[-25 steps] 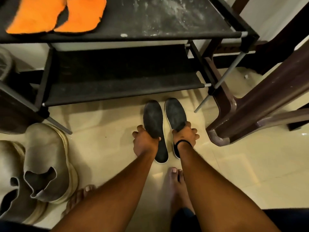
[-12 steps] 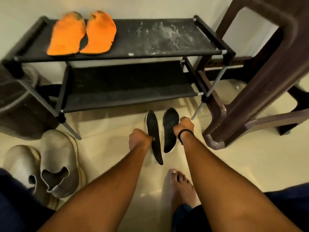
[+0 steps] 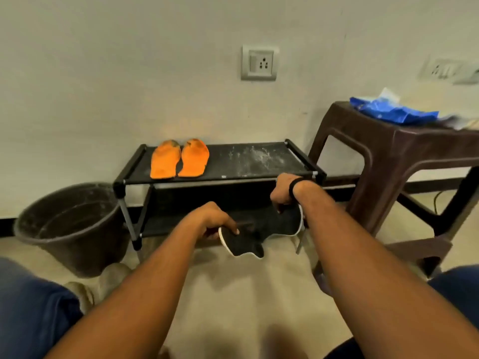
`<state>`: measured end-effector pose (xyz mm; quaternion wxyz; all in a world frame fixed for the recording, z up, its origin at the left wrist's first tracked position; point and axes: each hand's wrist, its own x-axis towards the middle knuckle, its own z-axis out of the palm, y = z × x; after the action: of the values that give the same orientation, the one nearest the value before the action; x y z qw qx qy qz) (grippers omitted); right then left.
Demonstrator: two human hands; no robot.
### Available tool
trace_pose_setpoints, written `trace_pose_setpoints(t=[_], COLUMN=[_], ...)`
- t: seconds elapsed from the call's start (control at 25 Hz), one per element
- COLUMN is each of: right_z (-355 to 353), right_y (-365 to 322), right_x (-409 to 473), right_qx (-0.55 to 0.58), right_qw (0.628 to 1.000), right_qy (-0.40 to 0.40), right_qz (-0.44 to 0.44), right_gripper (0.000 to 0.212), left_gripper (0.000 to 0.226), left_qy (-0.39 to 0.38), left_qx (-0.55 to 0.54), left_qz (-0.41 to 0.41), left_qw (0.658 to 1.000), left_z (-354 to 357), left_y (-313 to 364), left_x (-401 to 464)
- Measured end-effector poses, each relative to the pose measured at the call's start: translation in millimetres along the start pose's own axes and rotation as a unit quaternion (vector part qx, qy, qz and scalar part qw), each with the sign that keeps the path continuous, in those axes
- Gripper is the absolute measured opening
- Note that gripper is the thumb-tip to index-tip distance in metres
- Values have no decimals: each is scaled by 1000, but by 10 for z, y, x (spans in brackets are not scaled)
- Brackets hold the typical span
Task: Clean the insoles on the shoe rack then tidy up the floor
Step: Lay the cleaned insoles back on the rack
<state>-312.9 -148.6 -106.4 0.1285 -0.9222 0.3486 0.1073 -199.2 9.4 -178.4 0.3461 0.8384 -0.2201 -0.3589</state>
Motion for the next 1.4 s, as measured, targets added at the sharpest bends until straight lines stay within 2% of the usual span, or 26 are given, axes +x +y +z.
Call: trace_pose_setpoints(t=[0.16, 0.28, 0.36, 0.44, 0.56, 0.64, 0.68, 0.84, 0.92, 1.04, 1.12, 1.24, 1.4], right_z=[-826, -1287, -1441, -1433, -1151, -905, -792, -467, -363, -298, -255, -179, -190], right_y=[-37, 181, 357, 435, 401, 354, 334, 276, 276, 325, 379, 425, 435], right_x=[-545, -747, -729, -613, -256, 68, 222, 762, 992, 1242, 1414, 1552, 1633], right_qx=[-53, 9, 103, 247, 428, 487, 503, 533, 527, 499, 486, 439, 406], right_qw=[996, 992, 980, 945, 868, 832, 821, 795, 795, 815, 823, 842, 852], right_qy=[49, 108, 155, 206, 247, 263, 270, 284, 292, 282, 278, 290, 301], right_qz=[-52, -62, -65, -68, -51, -24, -5, 63, 77, 85, 94, 119, 139], right_gripper=[23, 21, 22, 20, 15, 11, 9, 23, 21, 3, 11, 14, 16], left_gripper=[26, 28, 25, 24, 21, 3, 8, 18, 28, 22, 15, 23, 10], left_qy=[1, 52, 47, 69, 100, 101, 105, 131, 156, 176, 179, 190, 195], left_qx=[1, -50, -131, -230, -332, -342, -342, -338, -334, -310, -270, -234, -216], left_qz=[59, 107, 125, 137, 162, 168, 164, 145, 145, 148, 143, 126, 119], left_qw=[998, 992, 982, 961, 924, 919, 919, 921, 918, 923, 935, 945, 949], left_z=[-582, -959, -1122, -1167, -1009, -817, -724, -446, -383, -363, -377, -379, -403], left_y=[537, 775, 797, 768, 750, 781, 790, 819, 804, 834, 846, 838, 835], left_x=[-468, -769, -787, -645, -296, -111, -14, 446, 697, 931, 1057, 1224, 1320])
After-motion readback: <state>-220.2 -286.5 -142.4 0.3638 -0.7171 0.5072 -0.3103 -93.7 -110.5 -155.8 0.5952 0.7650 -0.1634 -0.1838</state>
